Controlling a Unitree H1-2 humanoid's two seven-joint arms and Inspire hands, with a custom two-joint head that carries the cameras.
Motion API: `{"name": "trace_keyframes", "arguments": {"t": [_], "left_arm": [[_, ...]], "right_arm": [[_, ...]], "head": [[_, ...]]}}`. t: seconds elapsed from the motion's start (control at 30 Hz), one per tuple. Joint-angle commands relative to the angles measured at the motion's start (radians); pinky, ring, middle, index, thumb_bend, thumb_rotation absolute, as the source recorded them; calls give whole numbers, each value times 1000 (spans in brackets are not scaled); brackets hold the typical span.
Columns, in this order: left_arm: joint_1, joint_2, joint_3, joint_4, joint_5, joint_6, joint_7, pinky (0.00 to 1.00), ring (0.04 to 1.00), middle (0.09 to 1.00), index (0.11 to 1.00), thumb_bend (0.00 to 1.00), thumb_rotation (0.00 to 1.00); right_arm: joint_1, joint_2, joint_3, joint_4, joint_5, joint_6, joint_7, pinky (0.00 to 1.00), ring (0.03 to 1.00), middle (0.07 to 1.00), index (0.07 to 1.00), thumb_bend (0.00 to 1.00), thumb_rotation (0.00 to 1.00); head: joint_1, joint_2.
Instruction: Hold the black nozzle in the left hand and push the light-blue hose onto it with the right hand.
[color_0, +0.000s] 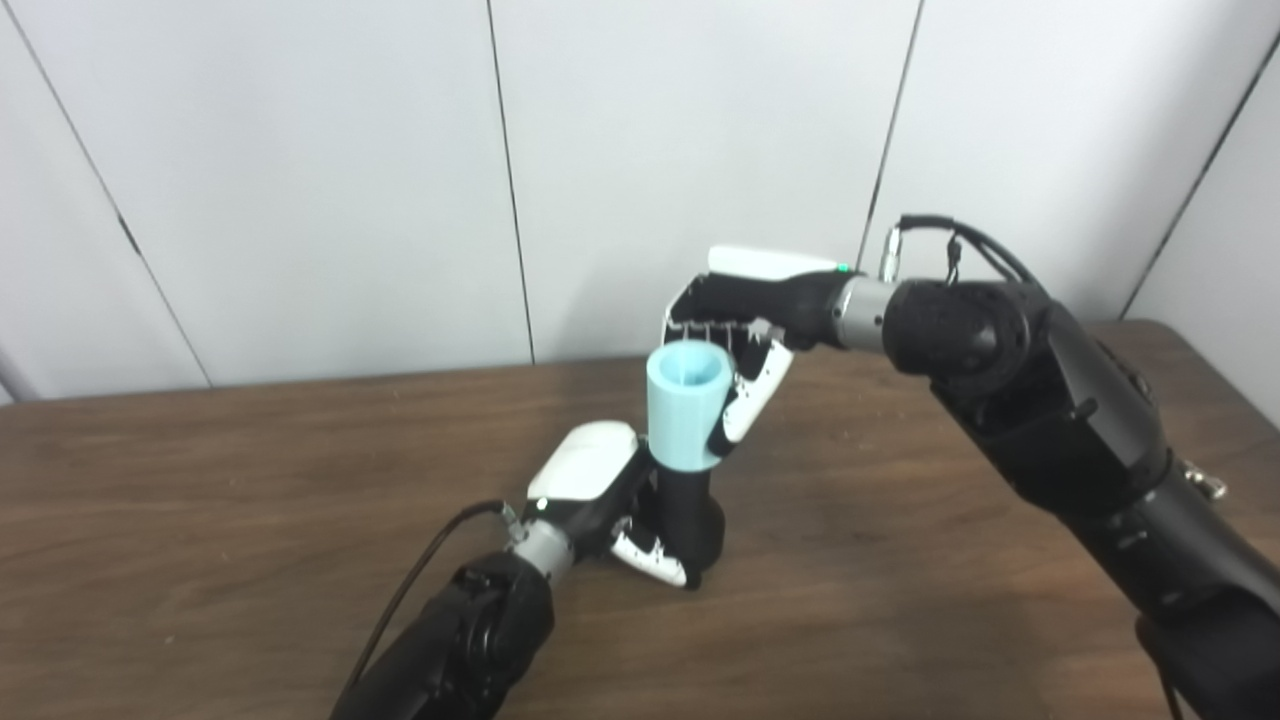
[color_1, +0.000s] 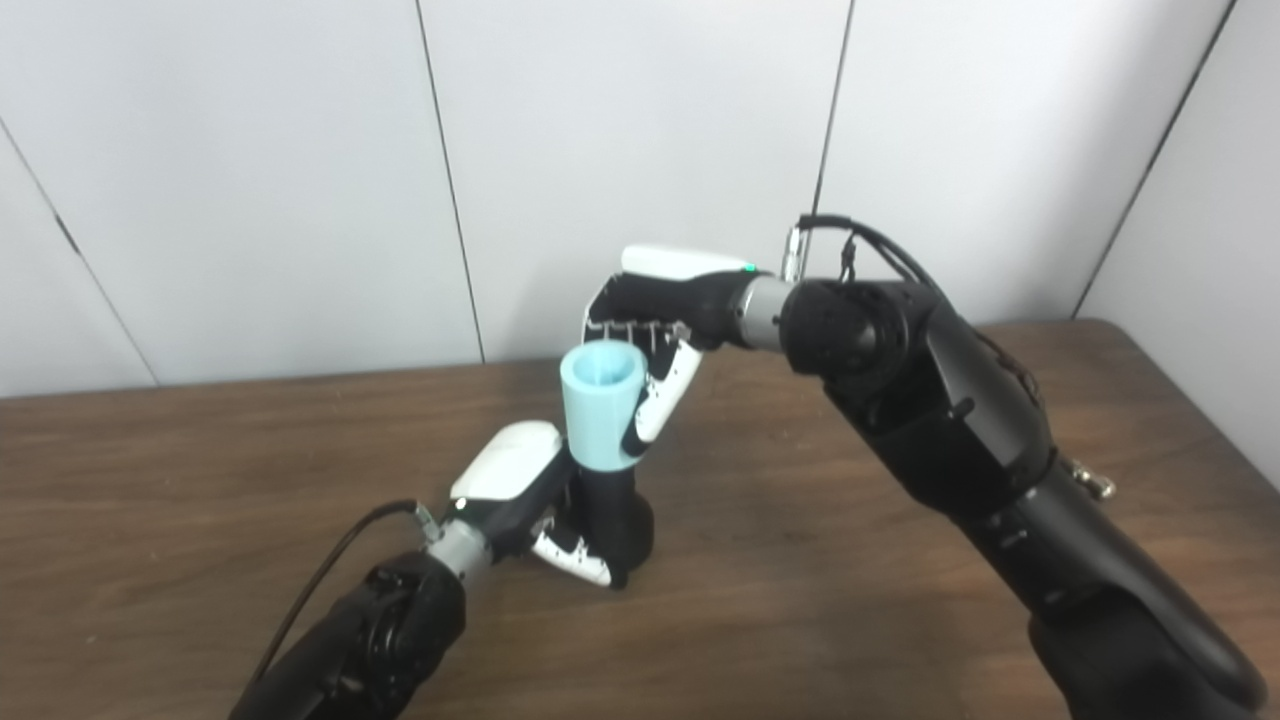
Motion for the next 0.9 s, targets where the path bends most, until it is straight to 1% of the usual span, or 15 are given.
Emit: {"name": "trace_keyframes", "arguments": {"t": [0.0,0.37,0.57,0.7,0.87], "left_arm": [[74,33,-64,56,47,75,-159,381,444,470,488,527,0],[74,31,-67,45,52,85,-157,376,438,456,492,527,0],[76,26,-67,43,50,90,-158,370,434,457,491,527,0],[79,26,-67,39,51,92,-158,368,433,458,491,527,0],[78,30,-67,41,51,94,-164,404,456,481,483,527,0]], "right_arm": [[-23,-4,-9,2,-6,-27,-27,373,430,487,508,519,0],[14,16,0,35,-39,-26,-66,393,438,490,497,519,0],[21,36,0,54,-34,-12,-79,396,449,484,489,520,0],[29,47,-3,61,-32,-15,-86,396,451,484,486,520,0],[45,45,-2,66,-30,-34,-91,402,452,484,484,521,0]], "head": [[2,0],[3,6],[9,10],[11,14],[8,15]]}}
